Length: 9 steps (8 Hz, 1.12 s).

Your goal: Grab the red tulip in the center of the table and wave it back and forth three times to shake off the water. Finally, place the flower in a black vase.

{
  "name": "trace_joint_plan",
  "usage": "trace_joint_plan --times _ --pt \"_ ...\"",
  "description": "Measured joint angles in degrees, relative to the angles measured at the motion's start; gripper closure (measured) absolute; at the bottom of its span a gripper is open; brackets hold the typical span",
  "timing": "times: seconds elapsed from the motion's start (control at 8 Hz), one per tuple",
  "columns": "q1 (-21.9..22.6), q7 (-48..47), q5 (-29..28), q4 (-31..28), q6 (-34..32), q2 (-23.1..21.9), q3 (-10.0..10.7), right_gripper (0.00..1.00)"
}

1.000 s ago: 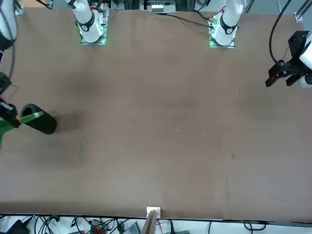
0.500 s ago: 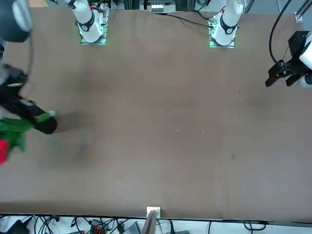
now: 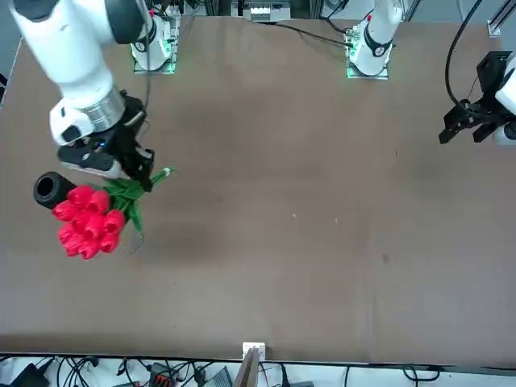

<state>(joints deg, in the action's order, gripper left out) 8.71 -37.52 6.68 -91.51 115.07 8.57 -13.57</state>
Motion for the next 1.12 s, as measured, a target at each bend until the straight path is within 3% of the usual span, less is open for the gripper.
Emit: trace_joint_plan --times 0.25,0.62,0.88,1.12 --pt "-3.1 3.3 0.5 0.1 -0.3 -0.2 3.0 0.92" --pt "-14.1 21.8 0.3 0.6 -0.2 -0.7 8.5 0.92" --pt "-18.5 28.4 0.3 1.2 0.1 -1.5 9.3 0.92" --pt "-18.9 28.3 0.4 0.7 0.1 -5.0 9.4 0.92"
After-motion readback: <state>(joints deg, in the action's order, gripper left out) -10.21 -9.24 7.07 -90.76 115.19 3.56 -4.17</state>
